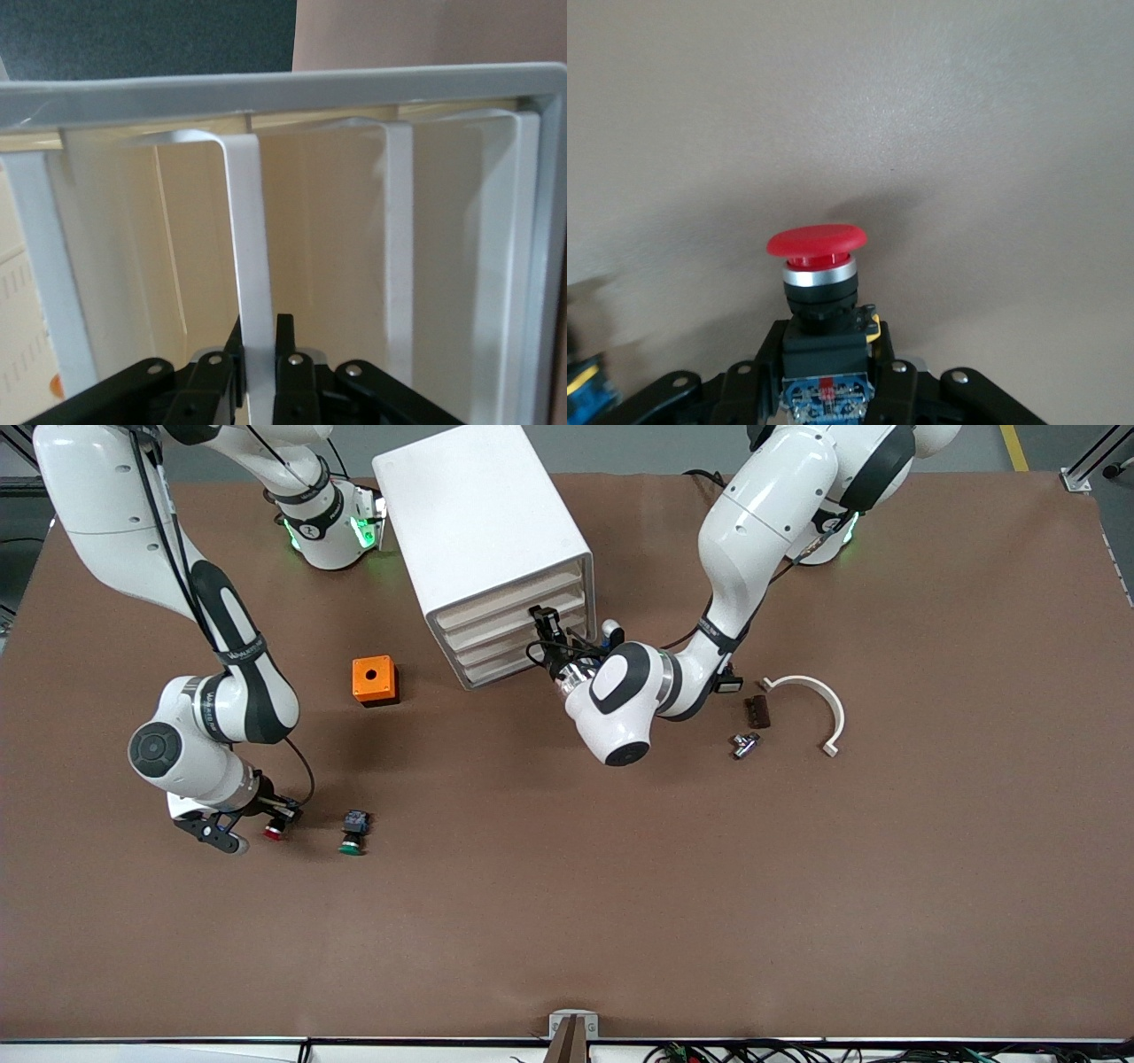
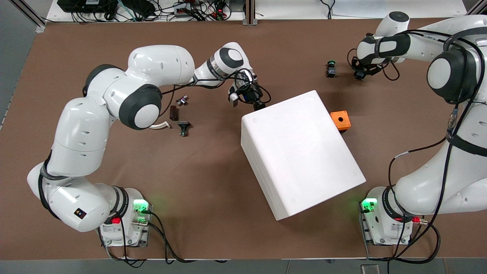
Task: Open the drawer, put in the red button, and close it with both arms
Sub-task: 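Pull the drawer open with the left gripper while the right gripper lifts the button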
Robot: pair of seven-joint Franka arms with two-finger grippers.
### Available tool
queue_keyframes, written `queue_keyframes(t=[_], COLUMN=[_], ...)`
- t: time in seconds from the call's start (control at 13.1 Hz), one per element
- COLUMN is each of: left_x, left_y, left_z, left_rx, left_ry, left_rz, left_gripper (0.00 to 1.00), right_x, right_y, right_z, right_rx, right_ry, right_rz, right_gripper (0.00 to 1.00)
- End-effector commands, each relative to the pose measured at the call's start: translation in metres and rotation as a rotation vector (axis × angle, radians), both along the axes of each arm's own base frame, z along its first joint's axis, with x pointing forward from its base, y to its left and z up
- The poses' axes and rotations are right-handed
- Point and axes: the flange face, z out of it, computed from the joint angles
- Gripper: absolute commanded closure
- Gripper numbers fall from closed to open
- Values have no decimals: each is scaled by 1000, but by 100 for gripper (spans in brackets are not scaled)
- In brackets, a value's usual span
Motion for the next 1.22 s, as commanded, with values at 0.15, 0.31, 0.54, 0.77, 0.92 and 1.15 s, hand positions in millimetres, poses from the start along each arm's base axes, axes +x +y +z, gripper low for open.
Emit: queue_keyframes(t=[0.15,0.31,0.54,0.77,0.92,1.15], left_x=[70,110,144,145,146,148], left_y=[50,83,117,121,123,130], left_z=[19,31,42,39,46,55], left_rx=[-16,-36,-74,-76,-78,-40], left_ry=[-60,-86,-128,-128,-133,-188], left_rz=[106,179,240,238,237,186], left_gripper=[100,100,100,48,11,0], right_x=[-7,-11,-30,-57,-79,-105], right_y=[39,81,156,240,300,348], right_z=[123,181,231,249,258,260], right_rx=[7,-3,36,54,54,55], right_ry=[92,117,120,111,98,93], right_rz=[-74,-142,-235,-322,-380,-421], right_gripper=[100,100,100,100,100,100])
